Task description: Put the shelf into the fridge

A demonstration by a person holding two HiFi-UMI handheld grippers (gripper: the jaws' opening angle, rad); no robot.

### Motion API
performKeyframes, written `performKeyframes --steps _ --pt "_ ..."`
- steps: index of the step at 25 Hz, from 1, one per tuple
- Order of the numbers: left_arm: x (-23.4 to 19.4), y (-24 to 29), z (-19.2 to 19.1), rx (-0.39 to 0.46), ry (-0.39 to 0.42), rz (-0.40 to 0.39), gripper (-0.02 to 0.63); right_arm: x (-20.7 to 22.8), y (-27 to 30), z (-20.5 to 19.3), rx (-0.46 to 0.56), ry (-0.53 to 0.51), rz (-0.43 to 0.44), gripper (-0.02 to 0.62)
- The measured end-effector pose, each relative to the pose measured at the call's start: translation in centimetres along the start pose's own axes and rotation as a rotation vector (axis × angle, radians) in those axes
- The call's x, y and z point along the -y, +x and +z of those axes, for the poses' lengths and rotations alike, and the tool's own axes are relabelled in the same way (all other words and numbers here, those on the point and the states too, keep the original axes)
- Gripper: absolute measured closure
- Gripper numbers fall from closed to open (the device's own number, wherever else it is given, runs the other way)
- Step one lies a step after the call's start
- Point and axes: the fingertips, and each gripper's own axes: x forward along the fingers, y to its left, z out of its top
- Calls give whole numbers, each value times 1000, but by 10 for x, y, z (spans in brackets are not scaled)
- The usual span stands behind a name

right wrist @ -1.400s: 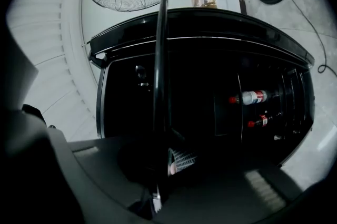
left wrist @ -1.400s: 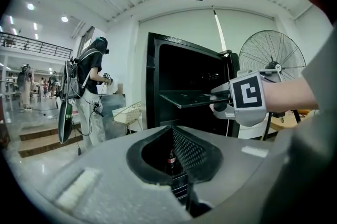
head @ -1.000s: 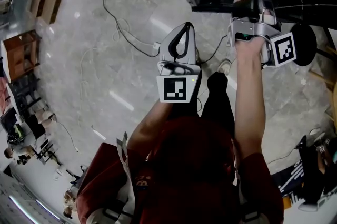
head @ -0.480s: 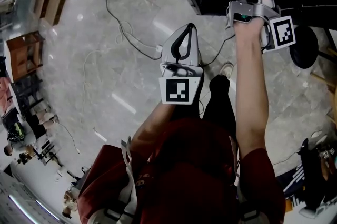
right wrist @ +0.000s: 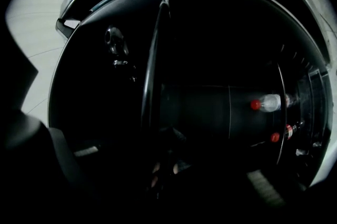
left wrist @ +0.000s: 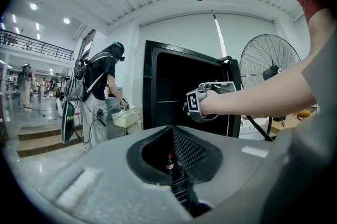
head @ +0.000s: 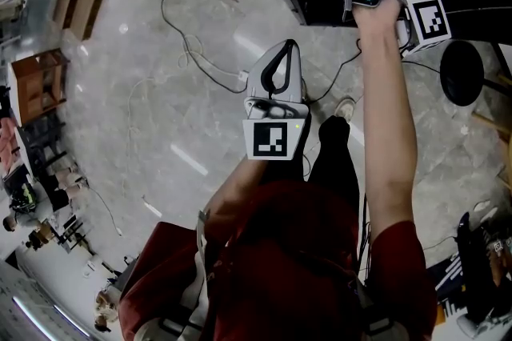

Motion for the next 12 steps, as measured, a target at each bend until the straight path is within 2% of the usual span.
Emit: performKeyframes --steps 4,8,12 --pt "0 0 0 0 -6 8 600 -5 -3 -2 -30 -30 14 562" --pt "0 1 -2 -1 -17 11 600 -15 -7 -9 -86 -61 83 451" --pt "6 3 2 9 -1 -1 600 -14 -20 -9 -115 -109 84 387"
